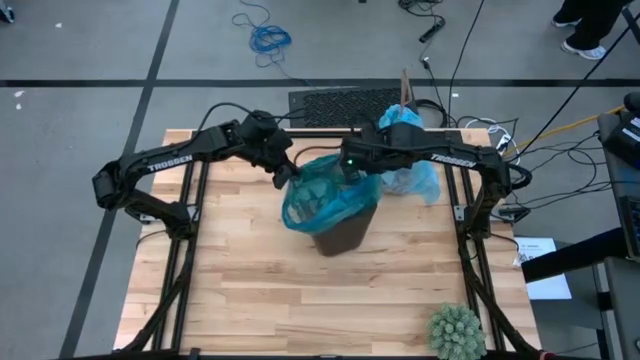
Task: Place trash/remove bag and relplace
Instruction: Insert the dark blue trash bag into the trash bin
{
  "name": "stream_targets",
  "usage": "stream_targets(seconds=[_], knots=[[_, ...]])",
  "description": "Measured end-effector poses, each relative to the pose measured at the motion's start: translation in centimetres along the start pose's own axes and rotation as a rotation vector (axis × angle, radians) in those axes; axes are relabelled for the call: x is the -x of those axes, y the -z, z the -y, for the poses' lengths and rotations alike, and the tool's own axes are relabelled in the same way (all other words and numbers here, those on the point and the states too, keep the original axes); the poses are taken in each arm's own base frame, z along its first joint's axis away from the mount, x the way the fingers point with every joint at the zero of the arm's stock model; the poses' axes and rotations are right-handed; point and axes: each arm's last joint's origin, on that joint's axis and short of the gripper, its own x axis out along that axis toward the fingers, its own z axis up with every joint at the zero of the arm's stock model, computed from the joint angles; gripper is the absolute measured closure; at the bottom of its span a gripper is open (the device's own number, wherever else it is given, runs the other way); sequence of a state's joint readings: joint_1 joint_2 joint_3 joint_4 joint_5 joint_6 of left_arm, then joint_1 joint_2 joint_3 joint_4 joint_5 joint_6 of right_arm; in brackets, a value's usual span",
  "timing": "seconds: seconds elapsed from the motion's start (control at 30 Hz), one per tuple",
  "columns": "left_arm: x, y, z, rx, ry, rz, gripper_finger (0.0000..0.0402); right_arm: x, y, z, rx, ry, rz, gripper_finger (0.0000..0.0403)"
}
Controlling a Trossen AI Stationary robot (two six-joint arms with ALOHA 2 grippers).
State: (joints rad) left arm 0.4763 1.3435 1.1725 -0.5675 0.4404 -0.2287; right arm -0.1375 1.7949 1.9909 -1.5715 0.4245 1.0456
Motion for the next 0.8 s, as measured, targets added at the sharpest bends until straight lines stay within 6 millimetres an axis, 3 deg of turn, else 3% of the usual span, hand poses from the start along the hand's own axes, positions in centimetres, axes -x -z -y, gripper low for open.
stream_targets(seconds=[0.2, 0.53, 0.8], knots=[[0.3, -0.1, 0.1, -0.003, -0.003, 0.008, 0.0398, -1.7, 1.9, -0.7, -0.006, 0.036, -0.081, 0.0403], [0.5, -0.3, 0.3, -0.027, -0.01, 0.011, 0.0398, 1.1, 4.8, -0.8, -0.131, -0.012, -0.001, 0.0403], [0.5, -0.3, 0.3, -0.033, -0.01, 0.011, 0.0399, -2.0, 7.3, -1.5, -0.18, 0.012, -0.022, 0.0403]])
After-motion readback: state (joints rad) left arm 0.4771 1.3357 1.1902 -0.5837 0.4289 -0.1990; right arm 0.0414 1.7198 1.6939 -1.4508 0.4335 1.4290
